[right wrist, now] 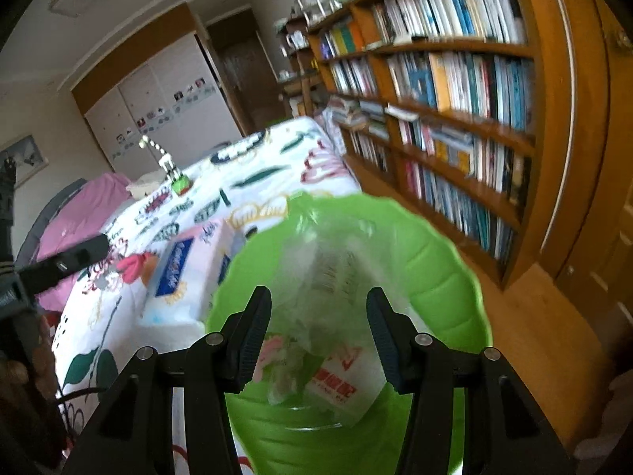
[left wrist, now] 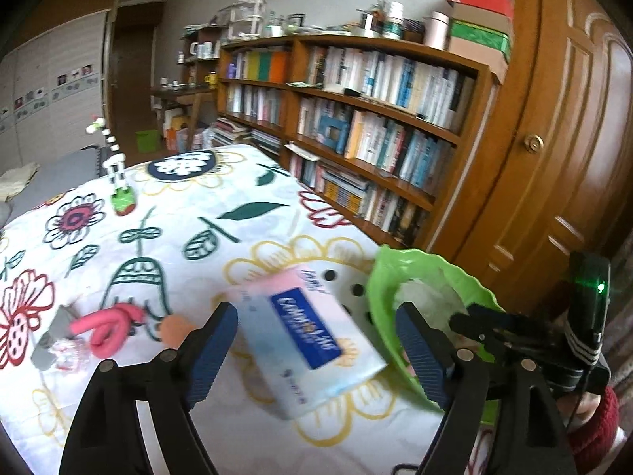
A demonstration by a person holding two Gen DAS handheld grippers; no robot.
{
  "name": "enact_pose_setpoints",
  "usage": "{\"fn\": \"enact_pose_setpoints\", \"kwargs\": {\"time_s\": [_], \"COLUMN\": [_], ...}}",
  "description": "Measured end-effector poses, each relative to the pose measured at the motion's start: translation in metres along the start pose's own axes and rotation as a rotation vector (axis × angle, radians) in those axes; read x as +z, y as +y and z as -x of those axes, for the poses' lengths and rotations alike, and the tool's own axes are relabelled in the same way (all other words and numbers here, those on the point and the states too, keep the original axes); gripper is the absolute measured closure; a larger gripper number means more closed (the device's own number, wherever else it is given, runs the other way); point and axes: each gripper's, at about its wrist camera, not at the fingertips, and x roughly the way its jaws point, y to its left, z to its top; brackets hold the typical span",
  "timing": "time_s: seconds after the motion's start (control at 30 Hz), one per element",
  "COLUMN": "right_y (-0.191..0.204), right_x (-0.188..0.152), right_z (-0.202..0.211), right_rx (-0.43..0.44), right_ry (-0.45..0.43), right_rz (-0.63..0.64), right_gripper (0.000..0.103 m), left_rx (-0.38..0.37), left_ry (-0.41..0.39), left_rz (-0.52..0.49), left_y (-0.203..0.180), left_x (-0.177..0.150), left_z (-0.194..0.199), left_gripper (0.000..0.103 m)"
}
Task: Organize soft objects
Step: 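Withdraw both open tools from the plate back over the bed cover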
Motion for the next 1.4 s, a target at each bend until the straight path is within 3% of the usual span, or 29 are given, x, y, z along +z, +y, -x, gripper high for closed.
{"fn": "enact_pose_setpoints", "kwargs": {"time_s": [0.13,0.5,0.8,1.4], "right_y": [-0.003,0.023,0.073,0.165], "right_x": [-0.002,0.011,0.012,0.001], "right_z": [-0.005,0.023,0.014,-0.025], "right_rx": [-0.007,-0.041,0.052,0.189], "right_ry": [0.019,-0.103,-0.094,-0.006], "right_rz": [-0.017,0.019,0.079,0.206], "right_gripper": [0.051,0.051,0.051,0.051], "left_rx": [0.042,0.154,0.214,0.25], "left_ry": [-0.014,-0.026,-0.017,0.023], "left_rz": [0.033,0.127,0.184,0.265], "left_y": [0.021,0.08,0.12,0.175], "left_x": [-0.001,-0.012,-0.028,-0.054], "left_z": [0.007,0.026,0.039,0.033], "left_gripper": [0.016,0.015,0.015,0.015]}}
